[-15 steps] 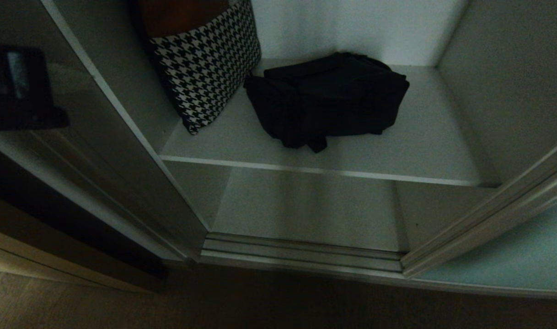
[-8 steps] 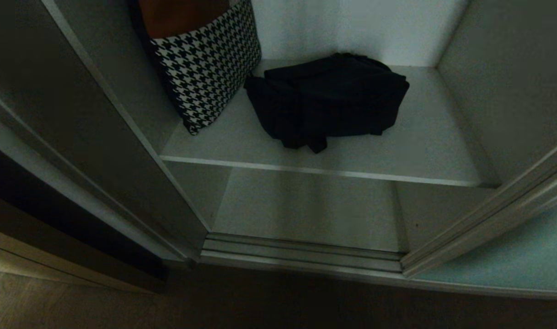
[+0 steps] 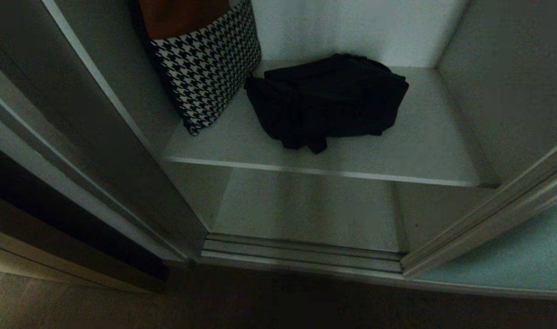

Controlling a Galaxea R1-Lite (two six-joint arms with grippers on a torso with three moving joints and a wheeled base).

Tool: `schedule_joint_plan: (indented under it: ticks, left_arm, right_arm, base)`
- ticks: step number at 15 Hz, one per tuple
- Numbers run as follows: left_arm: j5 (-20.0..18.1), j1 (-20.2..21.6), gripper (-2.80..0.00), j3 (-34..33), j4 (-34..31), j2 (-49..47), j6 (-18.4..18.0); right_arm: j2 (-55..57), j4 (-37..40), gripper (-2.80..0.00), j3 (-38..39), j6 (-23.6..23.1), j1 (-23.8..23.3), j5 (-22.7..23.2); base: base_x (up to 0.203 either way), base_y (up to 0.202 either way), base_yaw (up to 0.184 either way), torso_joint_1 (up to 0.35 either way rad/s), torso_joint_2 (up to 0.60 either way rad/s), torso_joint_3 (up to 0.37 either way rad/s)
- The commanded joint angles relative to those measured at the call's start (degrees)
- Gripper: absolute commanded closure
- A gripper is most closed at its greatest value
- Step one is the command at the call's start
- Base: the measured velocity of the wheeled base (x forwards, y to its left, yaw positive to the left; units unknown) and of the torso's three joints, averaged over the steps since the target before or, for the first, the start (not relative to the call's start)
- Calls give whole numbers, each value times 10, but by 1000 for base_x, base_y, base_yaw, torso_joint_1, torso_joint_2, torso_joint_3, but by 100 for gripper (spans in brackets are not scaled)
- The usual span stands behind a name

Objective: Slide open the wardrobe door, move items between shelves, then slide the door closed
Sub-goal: Close the door

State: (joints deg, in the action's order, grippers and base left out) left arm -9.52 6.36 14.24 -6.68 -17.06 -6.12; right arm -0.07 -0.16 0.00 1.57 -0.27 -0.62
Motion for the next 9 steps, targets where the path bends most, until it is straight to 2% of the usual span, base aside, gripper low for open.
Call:
schedule_joint_plan:
  ticks: [1,3,4,6,8,9]
  left_arm:
    - [-9,-7,0,-93,56,7,-7]
    - [17,-66,0,-126,101,13,-9]
    - [24,-86,0,-128,96,32,-7]
    - [21,-71,0,-113,42,90,3]
    - [9,-59,0,-104,13,126,57]
    - [2,-58,0,-103,10,155,73]
  right_arm:
    - [0,0,0,0,0,0,0]
    - [0,0,0,0,0,0,0]
    - [0,0,0,0,0,-1,0]
    - [0,0,0,0,0,0,0]
    - [0,0,0,0,0,0,0]
    - [0,0,0,0,0,-1,0]
  base:
    - [0,0,0,0,0,0]
    - [0,0,0,0,0,0]
    - [0,0,0,0,0,0]
    - [0,0,0,0,0,0]
    - [0,0,0,0,0,0]
    - [0,0,0,0,0,0]
